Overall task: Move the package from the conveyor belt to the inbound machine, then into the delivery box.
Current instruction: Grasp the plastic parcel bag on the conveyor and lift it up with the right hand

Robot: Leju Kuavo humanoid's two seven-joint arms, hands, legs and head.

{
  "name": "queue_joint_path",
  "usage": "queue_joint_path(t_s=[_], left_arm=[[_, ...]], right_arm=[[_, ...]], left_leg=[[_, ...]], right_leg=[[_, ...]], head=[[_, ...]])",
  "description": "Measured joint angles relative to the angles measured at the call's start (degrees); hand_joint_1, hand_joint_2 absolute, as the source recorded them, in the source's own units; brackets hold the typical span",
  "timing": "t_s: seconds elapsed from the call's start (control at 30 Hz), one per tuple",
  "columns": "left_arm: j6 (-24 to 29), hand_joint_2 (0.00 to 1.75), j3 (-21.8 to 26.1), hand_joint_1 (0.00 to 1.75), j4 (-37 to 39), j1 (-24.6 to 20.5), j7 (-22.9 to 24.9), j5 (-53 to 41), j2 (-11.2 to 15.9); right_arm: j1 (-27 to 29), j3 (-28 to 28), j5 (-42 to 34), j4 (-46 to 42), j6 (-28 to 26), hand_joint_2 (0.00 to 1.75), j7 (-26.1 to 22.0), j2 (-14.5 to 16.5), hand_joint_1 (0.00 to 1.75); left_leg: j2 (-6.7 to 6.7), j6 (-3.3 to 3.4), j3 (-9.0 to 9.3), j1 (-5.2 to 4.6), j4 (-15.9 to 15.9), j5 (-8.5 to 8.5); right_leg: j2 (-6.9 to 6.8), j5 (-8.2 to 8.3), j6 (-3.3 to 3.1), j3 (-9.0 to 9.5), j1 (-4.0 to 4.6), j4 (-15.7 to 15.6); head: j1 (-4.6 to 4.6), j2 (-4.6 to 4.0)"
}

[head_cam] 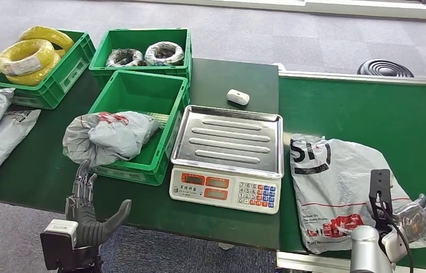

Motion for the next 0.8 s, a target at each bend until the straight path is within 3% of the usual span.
queue_joint_path(t_s=[0.23, 0.53, 0.8], left_arm=[[0.5, 1.75, 0.9, 0.0, -2.1, 1.6, -0.2, -0.1, 0.2], [1.0, 1.75, 1.8, 0.0, -4.0, 2.8, -0.1, -0.9, 0.3], [0.7, 1.75, 2.4, 0.0, -4.3, 2.9, -0.1, -0.9, 0.2]], right_arm=[[3.9, 2.8, 0.8, -9.8, 1.4, 1.75, -1.3, 5.4, 1.65], [11.7, 8.7, 0.8, -25.9, 2.0, 1.75, -2.4, 12.4, 1.68], [15.8, 11.6, 0.8, -35.1, 2.0, 1.75, -1.6, 14.5, 1.67]], left_leg=[[-0.01, -0.01, -0.02, 0.05, 0.0, 0.0], [-0.09, -0.01, -0.02, 0.04, 0.0, 0.0], [-0.12, -0.01, -0.01, 0.04, 0.0, 0.0]], right_leg=[[0.0, -0.03, -0.02, -0.04, 0.05, 0.0], [-0.06, -0.05, 0.0, -0.02, 0.04, 0.0], [-0.07, -0.06, 0.0, -0.02, 0.03, 0.0]], head=[[-0.03, 0.0], [-0.01, 0.0], [0.0, 0.0]])
